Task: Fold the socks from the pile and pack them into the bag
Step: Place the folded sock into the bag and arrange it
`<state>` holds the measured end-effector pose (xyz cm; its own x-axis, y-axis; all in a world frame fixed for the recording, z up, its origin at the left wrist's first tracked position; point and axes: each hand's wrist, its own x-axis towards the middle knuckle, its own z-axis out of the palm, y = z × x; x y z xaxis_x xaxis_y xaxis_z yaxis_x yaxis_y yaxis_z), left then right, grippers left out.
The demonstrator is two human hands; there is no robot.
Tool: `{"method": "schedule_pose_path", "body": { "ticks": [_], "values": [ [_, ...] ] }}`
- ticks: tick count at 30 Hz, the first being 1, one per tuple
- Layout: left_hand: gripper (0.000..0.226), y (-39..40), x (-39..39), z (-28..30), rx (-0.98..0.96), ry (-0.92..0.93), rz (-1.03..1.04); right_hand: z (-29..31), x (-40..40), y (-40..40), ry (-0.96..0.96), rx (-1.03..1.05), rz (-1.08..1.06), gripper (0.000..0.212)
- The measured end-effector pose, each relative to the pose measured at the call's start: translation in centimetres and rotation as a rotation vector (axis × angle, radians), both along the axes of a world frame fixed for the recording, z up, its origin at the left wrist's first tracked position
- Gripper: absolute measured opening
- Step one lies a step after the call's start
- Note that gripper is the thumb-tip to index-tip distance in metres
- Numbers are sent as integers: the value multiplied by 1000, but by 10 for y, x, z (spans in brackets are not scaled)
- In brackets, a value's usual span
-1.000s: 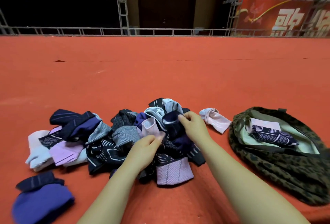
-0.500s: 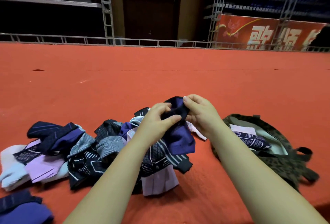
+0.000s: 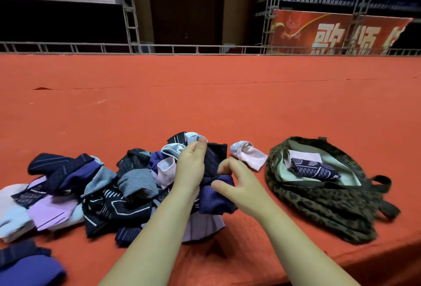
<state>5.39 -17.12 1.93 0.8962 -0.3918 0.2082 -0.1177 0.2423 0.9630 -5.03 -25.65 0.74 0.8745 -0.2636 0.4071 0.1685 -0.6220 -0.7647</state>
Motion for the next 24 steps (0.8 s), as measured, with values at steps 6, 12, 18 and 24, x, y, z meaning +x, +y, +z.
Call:
{"method": "schedule_pose_path", "body": {
  "ticks": [6, 12, 18, 24],
  "values": [
    [38, 8, 31, -17, 134, 61, 97, -13, -10, -14, 58, 371, 118, 25],
    [23, 15, 24, -33, 279, -45, 146, -18, -13, -24, 8, 670, 40, 25],
    [16, 28, -27, -21, 322, -253, -378, -19, -10, -18, -89, 768, 93, 18],
    [32, 20, -45, -31, 308, -242, -312, -30, -3, -1, -188, 737, 75, 16]
  ]
}}
